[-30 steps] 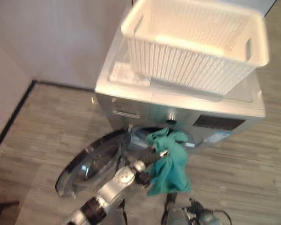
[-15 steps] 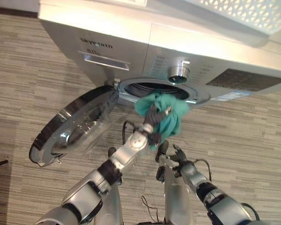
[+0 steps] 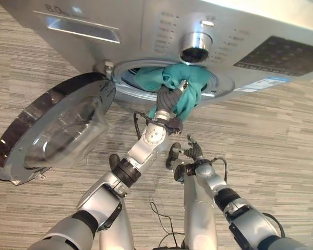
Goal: Grab the laundry basket,head to the washer,open it,put in the laundry and shut it.
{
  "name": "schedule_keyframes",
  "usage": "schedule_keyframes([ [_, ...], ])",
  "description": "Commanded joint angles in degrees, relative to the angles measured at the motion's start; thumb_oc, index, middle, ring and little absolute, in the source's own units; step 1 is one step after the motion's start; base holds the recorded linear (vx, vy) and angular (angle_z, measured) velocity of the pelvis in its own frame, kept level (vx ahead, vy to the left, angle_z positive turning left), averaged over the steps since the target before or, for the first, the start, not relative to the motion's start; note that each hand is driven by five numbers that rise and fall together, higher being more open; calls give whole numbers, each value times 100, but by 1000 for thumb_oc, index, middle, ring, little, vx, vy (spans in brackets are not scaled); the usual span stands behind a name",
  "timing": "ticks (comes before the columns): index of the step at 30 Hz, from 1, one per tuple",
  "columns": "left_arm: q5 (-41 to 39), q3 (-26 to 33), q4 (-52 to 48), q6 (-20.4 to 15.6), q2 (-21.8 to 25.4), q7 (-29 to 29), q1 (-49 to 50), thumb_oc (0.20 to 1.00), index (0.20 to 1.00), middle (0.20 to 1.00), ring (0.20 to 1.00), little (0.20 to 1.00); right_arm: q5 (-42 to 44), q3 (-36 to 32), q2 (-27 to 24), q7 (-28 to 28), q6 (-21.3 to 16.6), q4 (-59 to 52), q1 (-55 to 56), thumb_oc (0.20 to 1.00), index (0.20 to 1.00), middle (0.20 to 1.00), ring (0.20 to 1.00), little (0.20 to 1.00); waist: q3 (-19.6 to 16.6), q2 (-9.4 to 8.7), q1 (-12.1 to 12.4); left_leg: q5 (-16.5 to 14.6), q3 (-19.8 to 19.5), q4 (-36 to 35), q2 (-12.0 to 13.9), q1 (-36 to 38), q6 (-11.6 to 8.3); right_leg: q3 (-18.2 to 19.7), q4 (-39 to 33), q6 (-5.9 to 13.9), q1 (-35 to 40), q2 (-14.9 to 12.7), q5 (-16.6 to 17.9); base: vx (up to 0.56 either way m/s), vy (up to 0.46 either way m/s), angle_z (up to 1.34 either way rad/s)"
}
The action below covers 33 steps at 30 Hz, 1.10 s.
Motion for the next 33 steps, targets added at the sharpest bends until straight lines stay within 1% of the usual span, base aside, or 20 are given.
schedule_keyframes([
  [1, 524, 48, 34, -186, -369, 71, 120, 200, 200, 200, 200, 200, 51, 47, -29, -164, -247, -161, 391, 1000, 1000, 1000, 1000, 1000, -830, 230, 23, 193, -138, -208, 122, -334, 155, 190, 540, 105, -113, 24, -967, 1, 16, -6],
  [3, 583, 27, -341, -228, -227, 0, 430, 200, 200, 200, 200, 200, 63, -42, -99, -191, -278, -375, 398, 1000, 1000, 1000, 1000, 1000, -761, 238, 79, 162, -119, -130, 96, -460, 173, 181, 630, 104, -202, -48, -1012, -5, 11, -2],
  [5, 606, -139, -708, -199, -96, -167, 804, 200, 200, 200, 200, 200, 1, -111, -164, -233, -240, -529, 400, 1000, 1000, 1000, 1000, 1000, -679, 243, 142, 124, -119, -6, 65, -615, 179, 206, 744, 90, -322, -121, -1068, -5, -5, 2],
  [6, 606, -145, -722, -193, -90, -166, 817, 200, 200, 200, 200, 200, -1, -114, -161, -234, -236, -535, 409, 1000, 1000, 1000, 1000, 1000, -691, 241, 143, 119, -121, 6, 62, -628, 179, 207, 756, 90, -334, -125, -1075, -18, -42, 12],
  [7, 558, -329, -769, -163, -86, -306, 1062, 200, 200, 200, 200, 200, -4, -207, -193, -297, -228, -546, 347, 1000, 1000, 1000, 1000, 1000, -624, 224, 183, 70, -117, 181, 37, -836, 188, 235, 881, 74, -489, -195, -1109, -6, -49, 23],
  [8, 504, -417, -714, -142, -107, -339, 1124, 200, 200, 200, 200, 200, 28, -254, -183, -331, -233, -569, 318, 1000, 1000, 1000, 1000, 1000, -646, 205, 188, 50, -127, 251, 27, -950, 193, 248, 956, 58, -589, -216, -1136, 0, -58, 34],
  [10, 436, -478, -533, -126, -143, -325, 1114, 200, 200, 200, 200, 200, 262, -349, -158, -387, -264, -500, 171, 1000, 1000, 1000, 1000, 1000, -656, 166, 212, 13, -121, 394, 12, -1141, 203, 295, 1126, 4, -799, -240, -1205, 15, -31, 30],
  [12, 399, -466, -327, -88, -201, -239, 975, 200, 200, 200, 200, 200, 564, -432, -105, -413, -355, -671, 50, 1000, 1000, 1000, 1000, 1000, -684, 107, 204, -22, -124, 531, -11, -1339, 210, 328, 1234, -41, -981, -246, -1255, 3, -15, 6],
  [14, 435, -428, -91, -89, -283, -118, 764, 200, 200, 200, 200, 200, 660, -485, -111, -459, -440, -988, -6, 1000, 1000, 1000, 1000, 1000, -743, 49, 162, -66, -120, 677, -17, -1553, 223, 352, 1358, -73, -1166, -254, -1286, 6, -6, 2],
  [15, 436, -427, -78, -94, -291, -117, 752, 200, 200, 200, 200, 200, 658, -487, -116, -462, -433, -999, -4, 1000, 1000, 1000, 1000, 1000, -754, 52, 162, -71, -120, 691, -18, -1577, 223, 357, 1372, -73, -1191, -256, -1291, 19, -16, 6],
  [16, 359, -319, 200, -151, -406, 15, 487, 200, 200, 200, 200, 200, 741, -557, -105, -511, -552, -1245, -43, 1000, 1000, 1000, 1000, 1000, -808, 18, 118, -79, -144, 775, -37, -1720, 229, 399, 1468, -93, -1340, -241, -1296, 0, 0, 0],
  [17, 321, -272, 347, -211, -450, 70, 290, 200, 200, 200, 200, 200, 742, -581, -114, -585, -593, -1307, -143, 1000, 1000, 1000, 1000, 1000, -834, 17, 90, -106, -142, 835, -42, -1824, 243, 433, 1533, -99, -1455, -233, -1302, 0, 0, 0],
  [22, 183, 176, 535, -360, -351, 304, -201, 200, 200, 200, 200, 200, 692, -777, -151, -788, -765, -1595, -264, 1000, 1000, 1000, 1000, 1000, -961, 48, 43, -150, -235, 1010, -71, -2179, 282, 505, 1701, -145, -1811, -141, -1357, 10, 10, -7],
  [28, 278, 426, 791, -440, -318, 498, -752, 200, 200, 200, 200, 200, 830, -828, -149, -734, -862, -1754, -143, 1000, 1000, 1000, 1000, 1000, -1062, 87, -95, -230, -290, 1228, -34, -2456, 278, 599, 1869, -194, -2109, -91, -1404, 17, 8, -6],
  [32, 151, 658, 1168, -515, -345, 703, -1489, 200, 200, 200, 200, 200, 967, -747, -138, -706, -921, -1947, -97, 1000, 1000, 1000, 1000, 1000, -1096, 76, -241, -257, -291, 1326, 40, -2634, 258, 632, 1926, -204, -2292, 3, -1383, 10, -2, -4],
  [33, 150, 660, 1172, -516, -346, 702, -1493, 200, 200, 200, 200, 200, 967, -747, -140, -706, -921, -1947, -99, 1000, 1000, 1000, 1000, 1000, -1096, 78, -241, -258, -291, 1328, 41, -2637, 257, 632, 1927, -204, -2295, 3, -1383, 10, -11, -15],
])
